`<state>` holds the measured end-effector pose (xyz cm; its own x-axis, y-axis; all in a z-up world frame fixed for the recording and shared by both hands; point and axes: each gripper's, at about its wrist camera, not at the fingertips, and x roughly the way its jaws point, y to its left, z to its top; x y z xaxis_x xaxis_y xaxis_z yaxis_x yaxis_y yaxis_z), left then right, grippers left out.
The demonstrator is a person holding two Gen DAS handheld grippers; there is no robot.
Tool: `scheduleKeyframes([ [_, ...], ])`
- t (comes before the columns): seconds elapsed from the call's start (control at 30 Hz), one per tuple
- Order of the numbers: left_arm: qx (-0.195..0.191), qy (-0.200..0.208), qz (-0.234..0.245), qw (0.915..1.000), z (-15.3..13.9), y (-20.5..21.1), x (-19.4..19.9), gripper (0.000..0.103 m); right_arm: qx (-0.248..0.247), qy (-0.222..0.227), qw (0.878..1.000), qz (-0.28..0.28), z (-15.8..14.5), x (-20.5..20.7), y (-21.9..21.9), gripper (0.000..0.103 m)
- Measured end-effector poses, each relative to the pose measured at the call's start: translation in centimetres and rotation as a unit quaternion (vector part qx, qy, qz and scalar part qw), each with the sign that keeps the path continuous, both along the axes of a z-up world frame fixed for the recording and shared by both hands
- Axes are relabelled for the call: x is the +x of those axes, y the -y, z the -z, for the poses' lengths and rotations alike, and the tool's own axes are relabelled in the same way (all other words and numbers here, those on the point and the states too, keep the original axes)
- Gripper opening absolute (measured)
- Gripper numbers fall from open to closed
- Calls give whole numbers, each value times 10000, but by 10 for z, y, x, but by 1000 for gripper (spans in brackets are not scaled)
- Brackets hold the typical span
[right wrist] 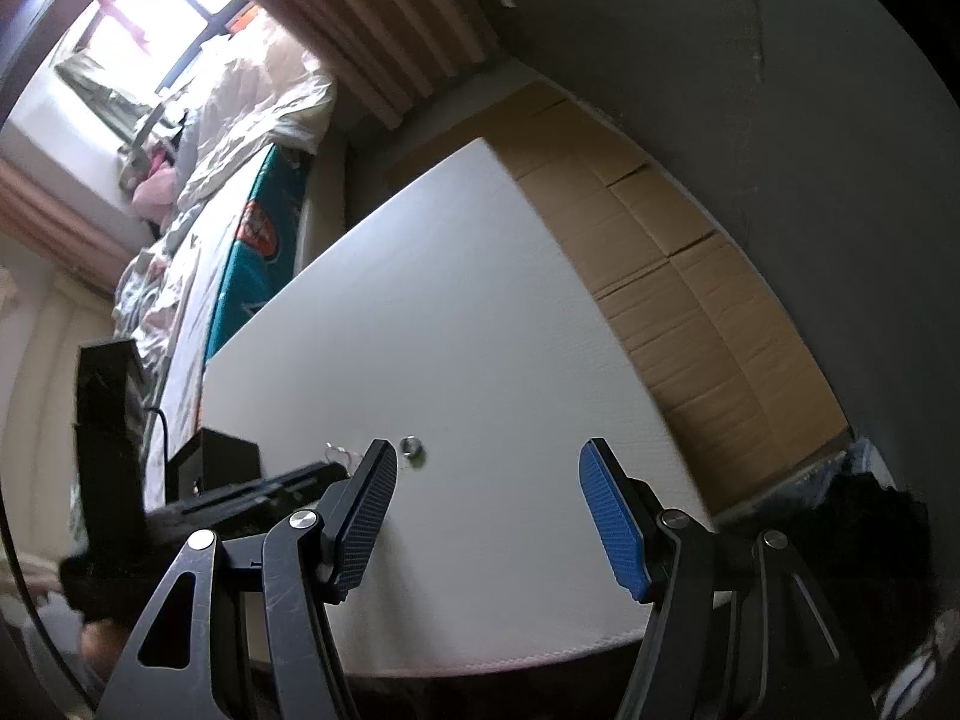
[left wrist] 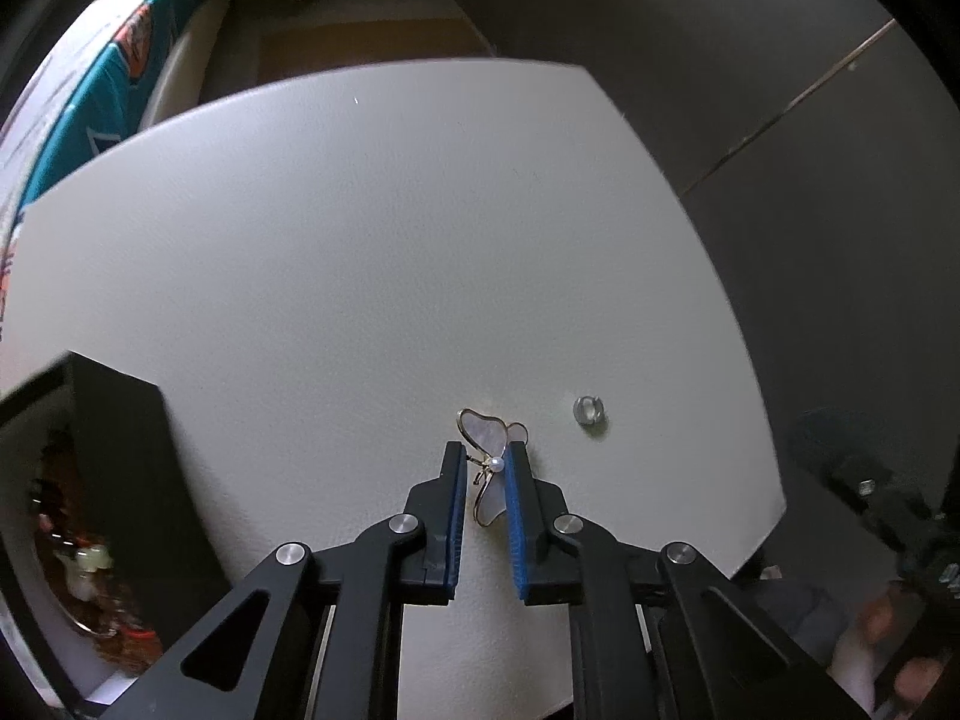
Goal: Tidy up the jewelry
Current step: 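Grasp the butterfly pendant with the left tool while the right tool approaches the silver ring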
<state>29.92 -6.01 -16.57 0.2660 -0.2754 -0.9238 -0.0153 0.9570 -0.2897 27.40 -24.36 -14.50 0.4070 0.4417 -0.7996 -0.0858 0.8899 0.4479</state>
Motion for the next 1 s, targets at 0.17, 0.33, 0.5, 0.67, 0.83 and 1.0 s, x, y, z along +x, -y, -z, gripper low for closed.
scheduleKeyframes([
  [0.17, 64, 194, -44, 9998, -18, -14, -10, 13, -124, 27, 9988, -468, 7, 6, -27, 46],
  [0.33, 104, 333, -184, 9992, -35, -34, -16, 13, -384, -89, 9968, -695, 18, 17, -46, 34],
  [0.5, 169, 415, -311, 9985, -47, -58, -26, 13, -511, -159, 9954, -801, 24, 25, -59, 30],
  [0.67, 210, 479, -422, 9977, -56, -77, -29, 13, -822, -178, 9915, -996, 31, 32, -78, 26],
  [0.83, 233, 547, -534, 9968, -66, -95, -35, 13, -1172, -162, 9874, -1047, 35, 35, -93, 22],
  [1.0, 253, 614, -677, 9955, -74, -113, -43, 13, -1978, 92, 9738, -1120, 34, 26, -114, 22],
])
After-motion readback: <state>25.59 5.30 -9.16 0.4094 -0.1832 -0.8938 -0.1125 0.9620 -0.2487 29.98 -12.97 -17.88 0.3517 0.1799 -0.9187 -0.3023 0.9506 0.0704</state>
